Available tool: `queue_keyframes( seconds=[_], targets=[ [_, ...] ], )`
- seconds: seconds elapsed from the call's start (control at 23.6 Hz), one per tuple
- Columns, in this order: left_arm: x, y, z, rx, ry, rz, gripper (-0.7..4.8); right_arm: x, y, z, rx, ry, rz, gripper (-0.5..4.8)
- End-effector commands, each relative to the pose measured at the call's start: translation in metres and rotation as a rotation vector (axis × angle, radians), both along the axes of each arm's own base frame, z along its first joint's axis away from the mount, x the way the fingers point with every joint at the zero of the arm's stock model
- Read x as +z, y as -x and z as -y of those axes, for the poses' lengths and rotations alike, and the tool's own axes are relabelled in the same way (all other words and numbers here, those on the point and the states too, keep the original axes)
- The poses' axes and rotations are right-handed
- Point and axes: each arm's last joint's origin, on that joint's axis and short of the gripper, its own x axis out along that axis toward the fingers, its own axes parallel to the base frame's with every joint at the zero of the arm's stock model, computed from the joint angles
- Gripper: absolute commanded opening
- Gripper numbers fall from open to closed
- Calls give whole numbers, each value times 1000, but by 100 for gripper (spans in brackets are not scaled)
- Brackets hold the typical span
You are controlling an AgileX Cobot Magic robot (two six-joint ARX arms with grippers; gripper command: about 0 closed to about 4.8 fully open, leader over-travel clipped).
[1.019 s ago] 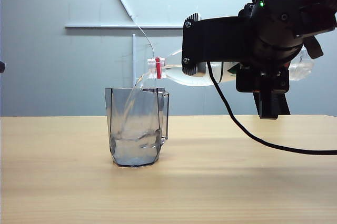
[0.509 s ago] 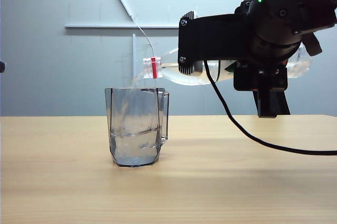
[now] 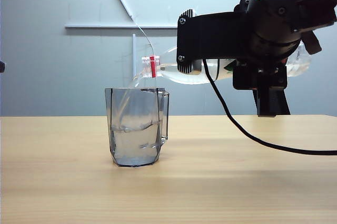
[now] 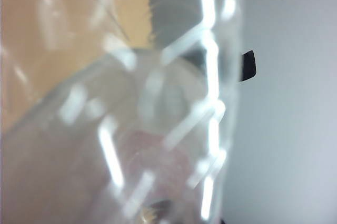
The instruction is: Pick up the mineral water bottle on the table and pour water into the mug until it's half full.
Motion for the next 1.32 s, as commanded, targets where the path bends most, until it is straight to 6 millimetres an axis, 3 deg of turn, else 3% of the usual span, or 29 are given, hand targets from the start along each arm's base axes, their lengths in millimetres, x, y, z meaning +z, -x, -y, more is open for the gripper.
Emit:
queue_keyframes(
  seconds=[0.04,0.76,1.19,1.32],
  targets=[
    [2,0,0,-2,11,10,-2,8,0,-1,-20,-51,38,207],
    [2,0,0,-2,10,10,-2,7,15,-12,-12,-222,72,206],
    [2,0,0,-1,10,10,-2,7,15,-11,-62,-427,120,206],
    [2,0,0,-1,10,10,-2,6,15,-11,-73,-565,145,206]
  ],
)
